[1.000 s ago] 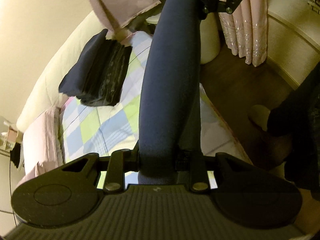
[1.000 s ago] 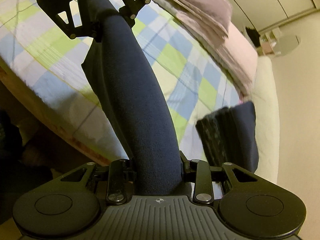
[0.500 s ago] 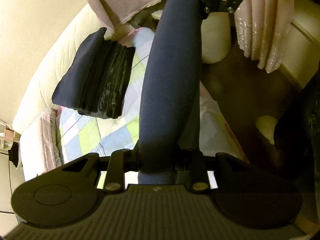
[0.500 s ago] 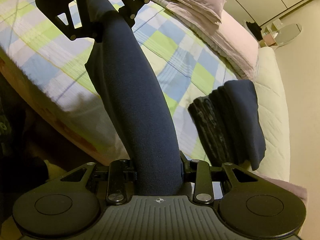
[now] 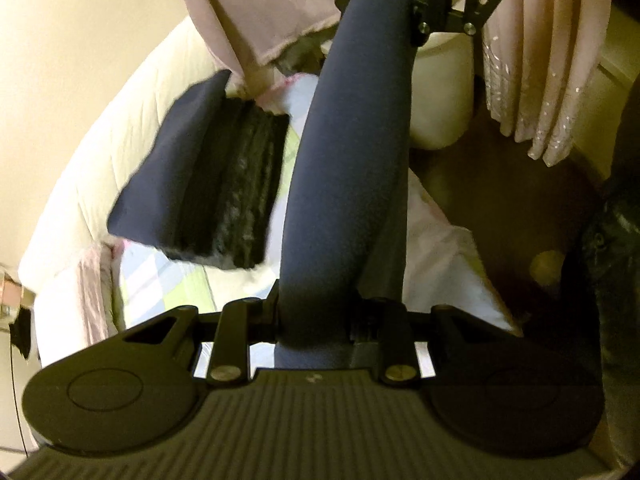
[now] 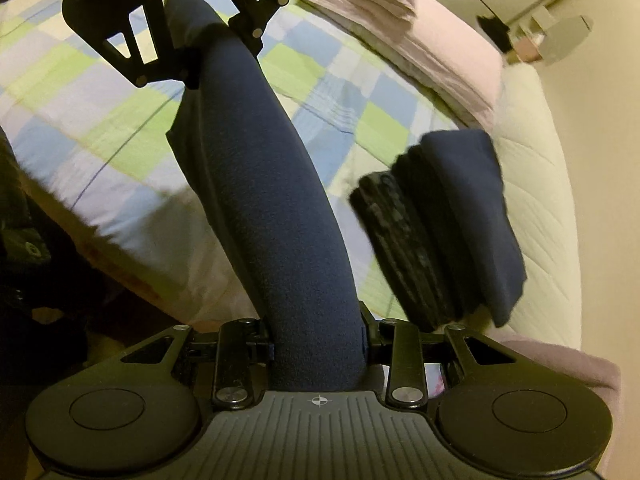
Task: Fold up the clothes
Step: 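Lift the navy bundle with both grippers and carry it to the black stack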
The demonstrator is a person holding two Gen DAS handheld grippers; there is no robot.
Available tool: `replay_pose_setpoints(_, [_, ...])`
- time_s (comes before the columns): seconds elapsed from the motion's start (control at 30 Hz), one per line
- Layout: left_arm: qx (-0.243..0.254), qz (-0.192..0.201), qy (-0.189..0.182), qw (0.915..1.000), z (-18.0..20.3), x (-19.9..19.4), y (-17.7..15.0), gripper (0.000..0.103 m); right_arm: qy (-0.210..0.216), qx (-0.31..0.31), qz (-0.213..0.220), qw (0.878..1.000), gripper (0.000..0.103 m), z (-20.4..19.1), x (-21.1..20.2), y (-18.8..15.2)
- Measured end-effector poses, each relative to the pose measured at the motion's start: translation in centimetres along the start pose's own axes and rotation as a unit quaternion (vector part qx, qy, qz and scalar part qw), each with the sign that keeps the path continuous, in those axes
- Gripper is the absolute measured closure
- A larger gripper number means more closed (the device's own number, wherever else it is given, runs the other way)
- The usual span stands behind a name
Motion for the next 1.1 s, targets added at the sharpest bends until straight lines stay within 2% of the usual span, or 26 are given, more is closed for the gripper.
replay_pose_setpoints(0.1, [0.014,0.019,0.008,0.9997,-2.4,0.4,0.7,0.078,-0.021,0.012,-0.005,1.0,0.069,2.1,-0.2,0.5])
replay_pose_setpoints(0.23, [0.028,0.04,0.033,0.9983,-7.6,0.5,3.3,0.078,-0.056,0.032,0.003,0.998,0.069,6.3,-1.2,1.0])
replay_pose_setpoints(0.47, [0.041,0.065,0.107,0.9914,-18.6,1.5,9.2,0.078,-0.13,0.042,0.041,0.99,0.069,18.1,-1.9,1.5])
replay_pose_setpoints(0.6, [0.033,0.053,0.153,0.9862,-25.4,4.3,12.5,0.078,-0.165,0.027,0.076,0.983,0.069,26.2,-0.4,1.7])
replay_pose_setpoints(0.7, [0.019,0.029,0.181,0.9829,-30.3,7.3,14.5,0.078,-0.175,0.008,0.103,0.979,0.069,32.2,2.1,1.8])
replay_pose_setpoints(0.8, [0.01,0.009,0.217,0.976,-33.4,10.6,15.5,0.078,-0.193,-0.011,0.13,0.973,0.069,37.2,5.0,2.2])
replay_pose_setpoints(0.87, [0.002,-0.005,0.236,0.9717,-33.9,13.7,15.3,0.078,-0.205,-0.028,0.145,0.968,0.069,38.7,7.8,1.9])
replay_pose_setpoints(0.93, [-0.011,-0.022,0.229,0.9731,-32.4,17.5,14.2,0.078,-0.211,-0.046,0.153,0.964,0.069,39.0,11.2,1.4])
replay_pose_setpoints(1.03, [-0.014,-0.06,0.188,0.9803,-27.2,24.1,11.7,0.077,-0.173,-0.054,0.142,0.973,0.069,36.4,16.9,-0.5])
replay_pose_setpoints(1.1, [-0.011,-0.081,0.149,0.9855,-23.2,27.7,10.1,0.075,-0.127,-0.073,0.121,0.982,0.068,33.3,20.7,-2.3])
Point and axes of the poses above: each gripper's, at about its wrist camera, not at the fingertips, and x roughly the way its jaws point, z to its right, y to its top, the point moved 8 cm from there along x, roughly the way its jaws point, and after that the axes turned 2 degrees about -x, right-handed, at the moved point
